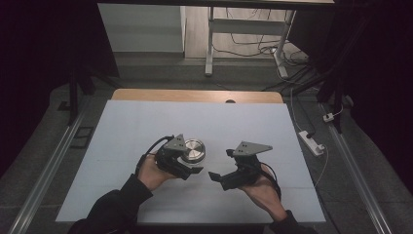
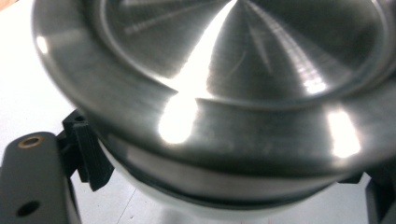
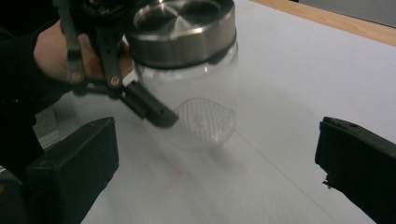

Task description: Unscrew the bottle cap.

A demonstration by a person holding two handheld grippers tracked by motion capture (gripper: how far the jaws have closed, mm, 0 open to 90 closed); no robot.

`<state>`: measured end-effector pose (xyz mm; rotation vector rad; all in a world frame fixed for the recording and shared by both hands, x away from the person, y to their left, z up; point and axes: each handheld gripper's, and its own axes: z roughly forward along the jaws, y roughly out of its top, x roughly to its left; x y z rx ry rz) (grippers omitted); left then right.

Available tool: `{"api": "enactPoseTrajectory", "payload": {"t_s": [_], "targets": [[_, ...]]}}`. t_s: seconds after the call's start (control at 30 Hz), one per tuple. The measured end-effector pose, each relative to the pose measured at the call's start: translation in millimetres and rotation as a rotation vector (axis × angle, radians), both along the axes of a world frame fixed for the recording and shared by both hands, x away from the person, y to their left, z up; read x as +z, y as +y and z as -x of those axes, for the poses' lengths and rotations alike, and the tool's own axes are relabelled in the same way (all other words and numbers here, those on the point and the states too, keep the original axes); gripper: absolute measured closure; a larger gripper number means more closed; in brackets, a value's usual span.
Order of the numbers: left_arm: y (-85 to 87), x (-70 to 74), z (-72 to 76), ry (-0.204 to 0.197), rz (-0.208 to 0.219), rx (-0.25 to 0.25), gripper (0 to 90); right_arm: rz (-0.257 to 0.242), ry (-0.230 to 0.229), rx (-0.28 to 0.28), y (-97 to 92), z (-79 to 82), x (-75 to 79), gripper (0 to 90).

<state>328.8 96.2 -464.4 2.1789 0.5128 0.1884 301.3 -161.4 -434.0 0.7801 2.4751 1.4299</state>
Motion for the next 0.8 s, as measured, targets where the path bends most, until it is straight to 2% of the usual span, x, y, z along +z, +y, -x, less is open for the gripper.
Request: {"api": "enactPoseTrajectory", "payload": {"t_s": [0.17,0.23,0.37,0.53,0.7,0.8], "targets": [[-0.8,-0.6,0.2,0.001,-0.002,0.006,14.9,0.002,0.005,0.003,14.7,-10.4,3.3,0.0],[-1.4,-0.9,0.0,0.001,-0.008,0.006,15.0,0.016,-0.002,0.000,20.8,-13.5,4.6,0.0],[-2.8,-1.4,0.3,0.002,-0.023,0.009,14.9,0.010,-0.018,0.000,33.6,-19.0,8.8,0.0],[-3.8,-1.1,1.2,0.002,-0.027,0.010,15.0,0.020,-0.035,0.022,54.1,-23.2,11.8,0.0],[-3.8,0.3,1.8,0.005,-0.021,0.005,15.0,0.010,-0.048,0.041,67.6,-25.1,8.4,7.6],[-3.8,0.9,2.0,0.014,-0.012,-0.003,15.0,-0.006,-0.054,0.064,70.9,-25.6,7.5,17.0]]}}
